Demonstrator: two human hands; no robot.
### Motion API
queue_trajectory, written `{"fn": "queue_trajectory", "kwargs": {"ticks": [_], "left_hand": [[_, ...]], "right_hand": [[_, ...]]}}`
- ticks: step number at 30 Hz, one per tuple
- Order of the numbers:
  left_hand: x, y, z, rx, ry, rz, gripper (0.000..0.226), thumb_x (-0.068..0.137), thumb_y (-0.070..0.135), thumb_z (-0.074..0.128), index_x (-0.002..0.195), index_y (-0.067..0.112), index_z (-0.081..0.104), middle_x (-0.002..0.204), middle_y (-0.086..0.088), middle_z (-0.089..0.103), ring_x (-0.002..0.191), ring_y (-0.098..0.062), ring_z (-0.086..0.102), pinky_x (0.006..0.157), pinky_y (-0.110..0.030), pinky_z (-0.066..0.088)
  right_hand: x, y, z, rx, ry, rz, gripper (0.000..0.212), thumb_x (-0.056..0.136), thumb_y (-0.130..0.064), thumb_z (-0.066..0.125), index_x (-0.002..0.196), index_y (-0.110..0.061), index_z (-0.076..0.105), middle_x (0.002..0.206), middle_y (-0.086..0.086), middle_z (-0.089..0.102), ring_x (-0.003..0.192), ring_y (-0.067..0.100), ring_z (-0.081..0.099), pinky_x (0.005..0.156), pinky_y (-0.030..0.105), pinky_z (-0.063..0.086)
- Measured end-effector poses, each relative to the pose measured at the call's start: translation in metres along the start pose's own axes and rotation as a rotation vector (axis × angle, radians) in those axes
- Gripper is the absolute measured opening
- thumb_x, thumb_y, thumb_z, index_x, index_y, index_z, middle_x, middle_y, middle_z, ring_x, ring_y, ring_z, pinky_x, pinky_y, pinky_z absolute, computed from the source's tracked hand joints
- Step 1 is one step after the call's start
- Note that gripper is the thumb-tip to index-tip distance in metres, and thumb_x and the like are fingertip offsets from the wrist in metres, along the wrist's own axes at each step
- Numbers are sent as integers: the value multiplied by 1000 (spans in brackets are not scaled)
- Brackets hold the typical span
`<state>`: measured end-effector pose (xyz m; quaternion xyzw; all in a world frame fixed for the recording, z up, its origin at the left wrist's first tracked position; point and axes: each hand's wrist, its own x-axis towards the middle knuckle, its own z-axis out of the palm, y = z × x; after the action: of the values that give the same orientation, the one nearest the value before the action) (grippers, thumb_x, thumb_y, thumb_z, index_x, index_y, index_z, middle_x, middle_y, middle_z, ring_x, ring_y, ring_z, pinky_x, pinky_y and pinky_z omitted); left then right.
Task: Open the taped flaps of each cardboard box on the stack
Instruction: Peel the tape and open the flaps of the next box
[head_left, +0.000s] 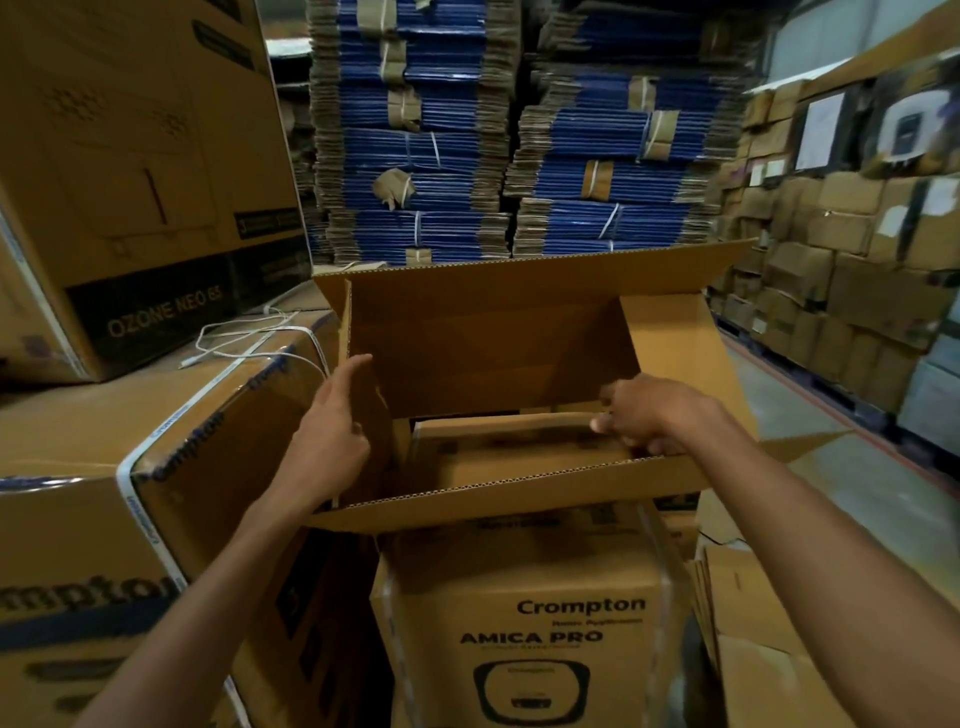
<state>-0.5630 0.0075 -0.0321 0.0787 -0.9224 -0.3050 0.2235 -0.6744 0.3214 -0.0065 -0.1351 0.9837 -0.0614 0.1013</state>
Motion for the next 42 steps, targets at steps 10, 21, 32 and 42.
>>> {"fn": "queue_trajectory", "kwargs": {"ticks": [10,21,32,42], "left_hand": [[5,5,-6,-24,-37,-117,96,101,-1,45,157,43,-21,82,-7,61,53,-18,55,45,-26,43],[17,0,-5,-75,-121,-202,71,110,19,36,162,29,-11,70,10,32,58,-7,38,51,-19,32],[12,6,-14,-260,-288,-164,78,104,5,40,159,48,4,102,13,55,73,-15,51,62,-29,41],[-5,68,-24,-286,-617,-60,62,98,8,52,141,49,35,105,-5,65,85,-24,63,60,-29,50]], "right_hand": [[-14,48,-11,-476,335,170,15,98,-34,61,93,-21,57,81,-4,57,72,11,58,65,28,52],[-72,33,-7,-65,694,281,42,102,-50,50,134,-24,50,76,-4,54,63,13,56,65,33,52],[-73,-75,83,602,559,105,82,94,-74,37,155,-19,29,54,-3,47,31,3,41,42,22,48],[-27,-53,8,674,648,117,29,104,-38,49,110,-10,57,86,3,63,63,13,57,56,33,50]]}}
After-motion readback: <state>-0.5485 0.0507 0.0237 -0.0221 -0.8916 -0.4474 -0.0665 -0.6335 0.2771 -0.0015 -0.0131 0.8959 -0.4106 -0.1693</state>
